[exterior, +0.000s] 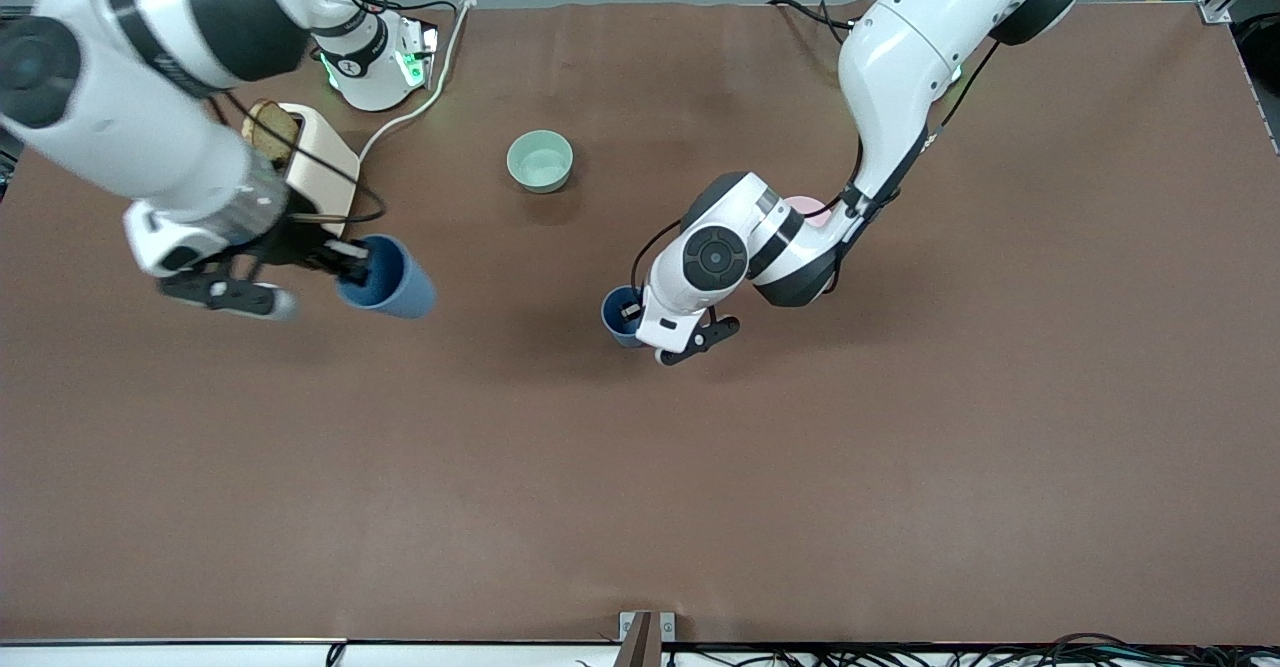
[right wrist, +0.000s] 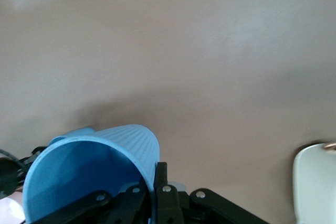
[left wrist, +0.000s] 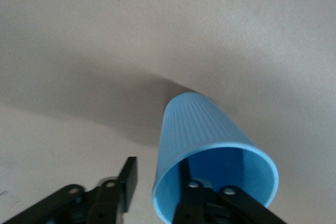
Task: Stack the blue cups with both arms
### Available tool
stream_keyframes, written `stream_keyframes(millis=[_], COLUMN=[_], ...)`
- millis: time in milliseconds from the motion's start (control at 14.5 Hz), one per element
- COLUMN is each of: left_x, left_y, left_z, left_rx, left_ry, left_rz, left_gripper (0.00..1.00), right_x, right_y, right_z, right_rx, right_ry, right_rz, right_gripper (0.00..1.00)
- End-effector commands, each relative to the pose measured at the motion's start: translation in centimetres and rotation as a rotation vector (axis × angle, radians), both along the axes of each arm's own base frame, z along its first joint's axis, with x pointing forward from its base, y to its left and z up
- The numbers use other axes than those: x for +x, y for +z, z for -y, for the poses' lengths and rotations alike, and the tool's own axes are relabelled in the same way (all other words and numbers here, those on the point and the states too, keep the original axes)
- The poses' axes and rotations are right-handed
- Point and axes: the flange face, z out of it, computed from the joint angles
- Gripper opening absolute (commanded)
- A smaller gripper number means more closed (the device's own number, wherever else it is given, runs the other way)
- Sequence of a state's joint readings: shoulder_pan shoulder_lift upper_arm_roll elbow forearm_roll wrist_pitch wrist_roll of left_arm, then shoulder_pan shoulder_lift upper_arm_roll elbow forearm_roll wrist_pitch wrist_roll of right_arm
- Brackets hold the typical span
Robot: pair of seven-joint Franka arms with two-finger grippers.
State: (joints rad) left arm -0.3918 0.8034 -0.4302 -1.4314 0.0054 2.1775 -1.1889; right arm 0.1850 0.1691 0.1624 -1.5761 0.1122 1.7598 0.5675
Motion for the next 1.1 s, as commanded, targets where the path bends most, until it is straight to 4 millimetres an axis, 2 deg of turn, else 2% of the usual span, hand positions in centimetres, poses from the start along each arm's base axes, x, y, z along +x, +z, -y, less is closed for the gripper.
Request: stream_keyframes(millis=[0,138,275,412,481,550,756,894,1031], left_x=[1.8,4.5,5.7,7.4,8.0,8.4,7.5,6.6,4.7], left_y=[4.2,9.9,15.2,20.3,22.3,24.2,30.5,34.8,38.0], left_z=[-1.0,-4.6,-8.1,-13.2,-16.0,-18.6,-26.8,-32.5,-35.7], left_rx=[-0.014,-0.033,-0.009,0.002,0.013,0.027,0.104,0.142,0.173], left_ry=[0.038,0.088,0.099,0.08,0.061,0.036,-0.077,-0.147,-0.21], left_rz=[0.052,0.118,0.151,0.206,0.223,0.237,0.247,0.284,0.283], left_gripper=[1.0,1.0,1.0,1.0,1.0,1.0,1.0,1.0,1.0], right_x=[-0.2,-1.1,-1.3,-1.2,-2.5,-3.0,-3.5,-3.8,-4.0], right_y=[-0.9,-2.7,-5.5,-8.5,-10.1,-11.4,-16.6,-17.3,-17.2], right_z=[-2.5,-6.8,-11.3,-14.6,-17.5,-18.9,-21.2,-21.8,-22.3], right_rx=[0.013,0.018,0.055,0.1,0.1,0.076,0.021,0.024,0.036], right_ry=[-0.04,-0.039,-0.074,-0.08,-0.038,-0.045,-0.044,-0.034,-0.028], right_rz=[-0.006,-0.019,-0.022,-0.027,-0.036,-0.024,-0.043,-0.048,-0.042], right_gripper=[0.0,0.0,0.0,0.0,0.0,0.0,0.0,0.0,0.0])
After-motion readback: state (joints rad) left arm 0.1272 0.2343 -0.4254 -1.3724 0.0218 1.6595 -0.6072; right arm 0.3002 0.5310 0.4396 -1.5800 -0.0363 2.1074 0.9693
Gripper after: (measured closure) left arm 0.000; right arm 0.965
